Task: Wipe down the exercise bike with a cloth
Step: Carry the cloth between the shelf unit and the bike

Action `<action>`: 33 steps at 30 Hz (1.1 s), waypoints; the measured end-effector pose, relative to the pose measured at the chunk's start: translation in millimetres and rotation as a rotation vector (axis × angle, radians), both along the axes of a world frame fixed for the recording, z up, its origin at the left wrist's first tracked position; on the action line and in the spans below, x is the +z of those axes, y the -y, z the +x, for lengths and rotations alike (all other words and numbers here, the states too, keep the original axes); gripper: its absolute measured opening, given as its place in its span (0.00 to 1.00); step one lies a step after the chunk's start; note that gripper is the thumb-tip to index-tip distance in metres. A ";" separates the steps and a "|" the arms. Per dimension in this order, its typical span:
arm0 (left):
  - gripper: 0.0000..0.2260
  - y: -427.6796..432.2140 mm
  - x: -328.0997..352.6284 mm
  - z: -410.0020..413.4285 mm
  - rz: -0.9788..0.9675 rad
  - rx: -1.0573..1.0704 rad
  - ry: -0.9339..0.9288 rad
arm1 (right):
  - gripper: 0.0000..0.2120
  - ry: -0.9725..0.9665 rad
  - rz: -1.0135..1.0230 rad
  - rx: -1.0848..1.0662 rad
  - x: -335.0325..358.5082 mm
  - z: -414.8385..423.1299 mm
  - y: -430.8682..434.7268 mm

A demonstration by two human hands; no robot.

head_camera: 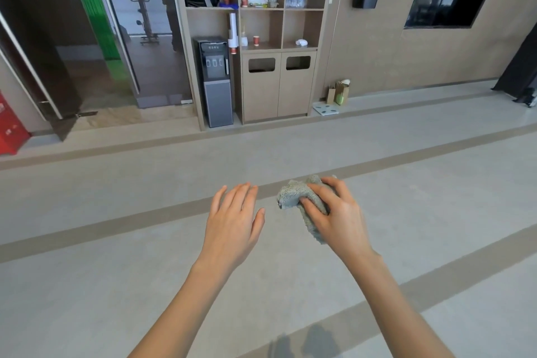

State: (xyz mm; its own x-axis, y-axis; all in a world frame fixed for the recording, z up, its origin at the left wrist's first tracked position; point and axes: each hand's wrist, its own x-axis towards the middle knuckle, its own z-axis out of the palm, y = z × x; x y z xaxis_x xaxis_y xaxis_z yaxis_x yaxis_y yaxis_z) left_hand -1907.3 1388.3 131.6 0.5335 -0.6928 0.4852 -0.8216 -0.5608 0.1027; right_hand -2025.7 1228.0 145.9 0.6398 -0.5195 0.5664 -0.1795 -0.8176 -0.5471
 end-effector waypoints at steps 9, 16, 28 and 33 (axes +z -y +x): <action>0.22 136.8 -21.1 181.2 -0.010 0.000 0.007 | 0.09 0.016 -0.018 -0.004 -15.5 182.5 135.7; 0.21 255.7 -6.7 345.9 -0.025 -0.011 0.025 | 0.10 0.038 -0.026 -0.039 -1.5 339.9 248.9; 0.19 446.8 -11.3 559.6 -0.022 -0.032 0.022 | 0.10 0.048 -0.050 -0.029 -7.2 551.3 434.1; 0.17 544.6 -12.6 655.2 -0.023 -0.008 0.020 | 0.11 0.051 -0.050 -0.003 -6.2 652.1 535.0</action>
State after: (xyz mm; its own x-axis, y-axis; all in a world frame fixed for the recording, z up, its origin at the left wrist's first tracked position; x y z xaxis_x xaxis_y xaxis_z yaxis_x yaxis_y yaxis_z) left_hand -1252.1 843.7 119.0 0.5182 -0.6852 0.5118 -0.8280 -0.5519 0.0993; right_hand -1373.6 693.0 139.6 0.6080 -0.4917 0.6233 -0.1546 -0.8435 -0.5144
